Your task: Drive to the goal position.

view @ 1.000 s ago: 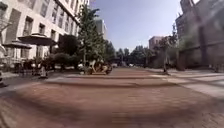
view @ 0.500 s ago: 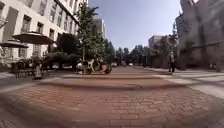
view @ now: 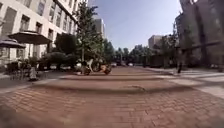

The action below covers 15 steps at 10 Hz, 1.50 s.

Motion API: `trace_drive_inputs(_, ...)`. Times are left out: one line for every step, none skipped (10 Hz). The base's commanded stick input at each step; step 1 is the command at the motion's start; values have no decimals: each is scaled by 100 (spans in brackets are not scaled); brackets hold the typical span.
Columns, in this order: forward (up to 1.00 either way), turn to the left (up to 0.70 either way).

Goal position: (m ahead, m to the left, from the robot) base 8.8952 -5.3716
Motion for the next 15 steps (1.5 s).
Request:
trace_drive_inputs(70,0)
trace_drive_inputs(70,0)
trace_drive_inputs(70,0)
trace_drive_inputs(70,0)
trace_drive_inputs(70,0)
trace_drive_inputs(70,0)
trace_drive_inputs(70,0)
trace_drive_inputs(70,0)
trace_drive_inputs(70,0)
trace_drive_inputs(70,0)
trace_drive_inputs(70,0)
trace_drive_inputs(70,0)
trace_drive_inputs(70,0)
trace_drive_inputs(70,0)
trace_drive_inputs(70,0)
